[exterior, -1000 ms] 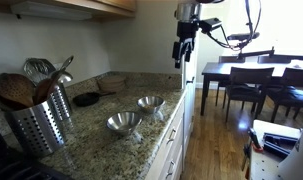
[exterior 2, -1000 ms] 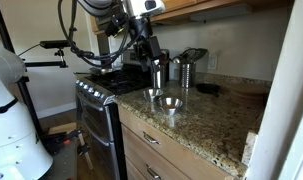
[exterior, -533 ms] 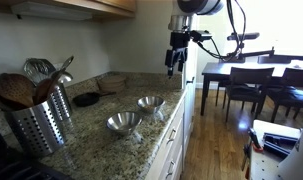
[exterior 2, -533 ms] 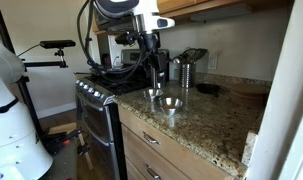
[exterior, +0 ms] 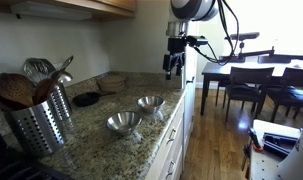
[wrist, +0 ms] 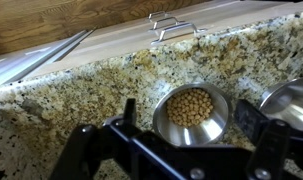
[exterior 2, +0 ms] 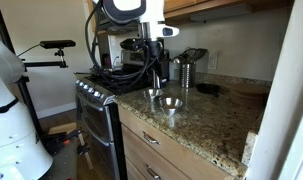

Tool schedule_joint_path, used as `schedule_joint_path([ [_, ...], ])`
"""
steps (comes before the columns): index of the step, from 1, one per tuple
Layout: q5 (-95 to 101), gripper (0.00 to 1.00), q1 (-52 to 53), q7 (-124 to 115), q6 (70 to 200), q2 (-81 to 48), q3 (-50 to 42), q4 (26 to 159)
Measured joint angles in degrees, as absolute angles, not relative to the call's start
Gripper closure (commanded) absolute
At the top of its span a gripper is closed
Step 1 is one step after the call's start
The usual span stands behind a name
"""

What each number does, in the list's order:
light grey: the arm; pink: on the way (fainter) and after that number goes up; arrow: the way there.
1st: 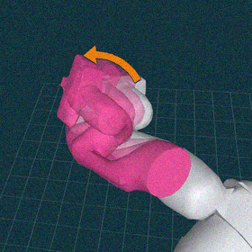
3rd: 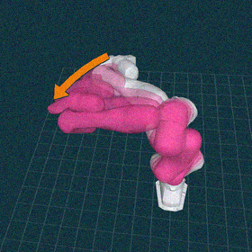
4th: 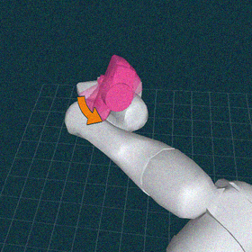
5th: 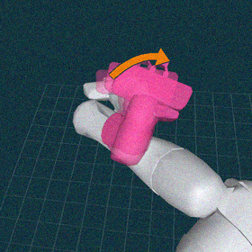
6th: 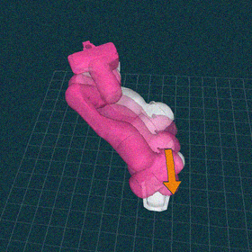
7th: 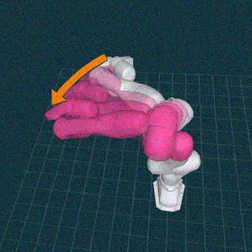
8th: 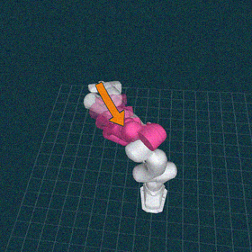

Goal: Take the bowl on the right and pour the beans into the bowl on the left

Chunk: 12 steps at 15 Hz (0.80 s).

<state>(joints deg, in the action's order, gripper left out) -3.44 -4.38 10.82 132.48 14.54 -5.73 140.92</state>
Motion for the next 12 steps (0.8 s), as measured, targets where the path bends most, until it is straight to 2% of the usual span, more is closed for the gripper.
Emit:
schedule_joint_path([
  [12,-7.1,0.00,-4.4,10.8,133.8,10.4,-6.2,140.9],
])
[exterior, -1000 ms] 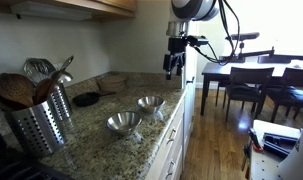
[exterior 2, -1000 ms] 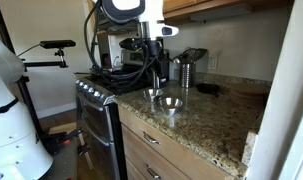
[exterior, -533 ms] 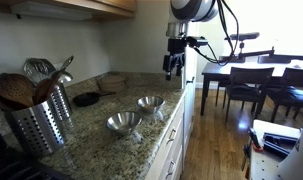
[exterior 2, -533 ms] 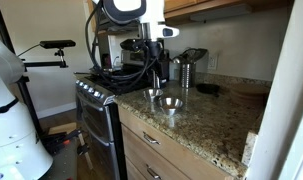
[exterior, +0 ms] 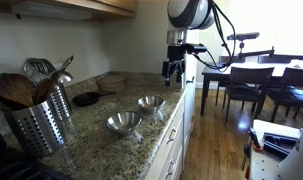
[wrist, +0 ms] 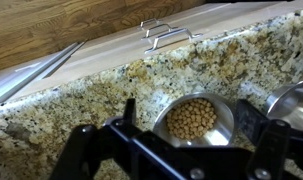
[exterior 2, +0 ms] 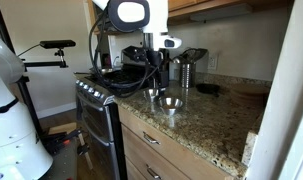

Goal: Take the bowl on the right and pour the beans into the bowl on the left

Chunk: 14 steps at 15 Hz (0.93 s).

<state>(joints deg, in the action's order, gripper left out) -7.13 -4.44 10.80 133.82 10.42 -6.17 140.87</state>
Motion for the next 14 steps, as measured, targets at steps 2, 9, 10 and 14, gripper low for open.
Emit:
schedule_joint_path([
  [2,-8.1,0.00,-4.4,10.8,135.0,9.4,-6.2,140.8],
  [9,-11.0,0.00,-4.4,11.0,138.4,4.3,-6.2,139.1],
  [10,-11.2,0.00,-4.5,11.1,138.7,3.1,-6.2,138.5],
  [14,-11.8,0.00,-5.3,12.5,139.1,-2.9,-6.5,134.6],
])
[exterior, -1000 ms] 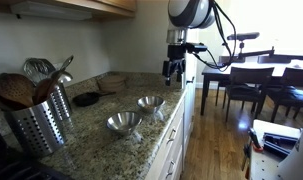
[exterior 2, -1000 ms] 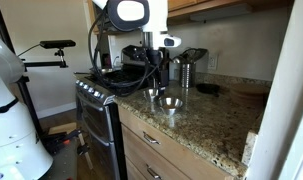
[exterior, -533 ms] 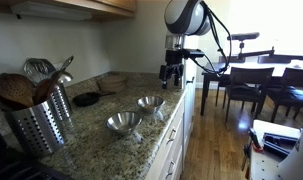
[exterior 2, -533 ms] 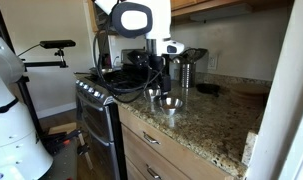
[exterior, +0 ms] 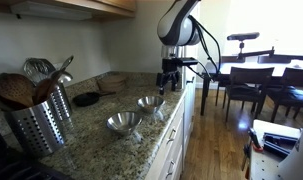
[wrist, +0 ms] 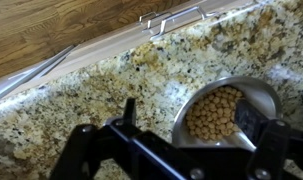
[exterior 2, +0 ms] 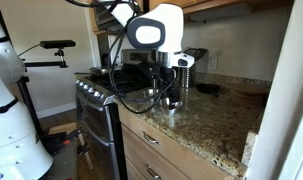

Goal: Take the bowl on the right and pour the beans into the bowl on the left

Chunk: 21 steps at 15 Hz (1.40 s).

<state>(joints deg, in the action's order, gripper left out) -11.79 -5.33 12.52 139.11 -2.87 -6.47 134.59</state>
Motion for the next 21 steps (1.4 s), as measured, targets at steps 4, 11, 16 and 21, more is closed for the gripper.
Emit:
schedule_joint_path([
  [4,-12.1,0.00,-6.7,13.4,139.1,-8.4,-6.5,130.1],
  [11,-14.2,0.00,-7.9,15.6,139.0,-14.7,-5.6,123.8],
  [16,-14.3,0.00,-8.3,16.8,138.5,-17.2,-4.1,121.5],
  [21,-14.3,0.33,-8.7,18.1,138.0,-18.7,-3.6,120.7],
])
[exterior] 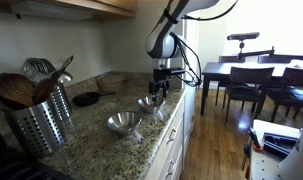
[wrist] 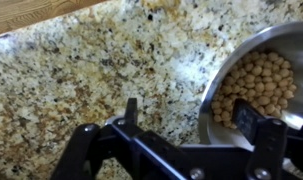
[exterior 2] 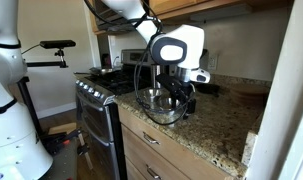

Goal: Take the bowl on the right and pour the beans into the bowl on the left

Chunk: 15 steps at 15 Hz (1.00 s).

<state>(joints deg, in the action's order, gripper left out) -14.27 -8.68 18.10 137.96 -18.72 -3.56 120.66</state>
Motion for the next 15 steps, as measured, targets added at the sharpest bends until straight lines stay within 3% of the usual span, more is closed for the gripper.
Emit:
schedule_joint_path([
  [9,-14.3,0.90,-9.0,18.6,137.6,-19.0,-2.9,120.3],
  [13,-14.3,0.96,-9.0,18.6,137.3,-18.9,-2.6,119.9],
  [15,-14.3,0.93,-9.0,18.6,136.4,-18.9,-2.5,119.1],
])
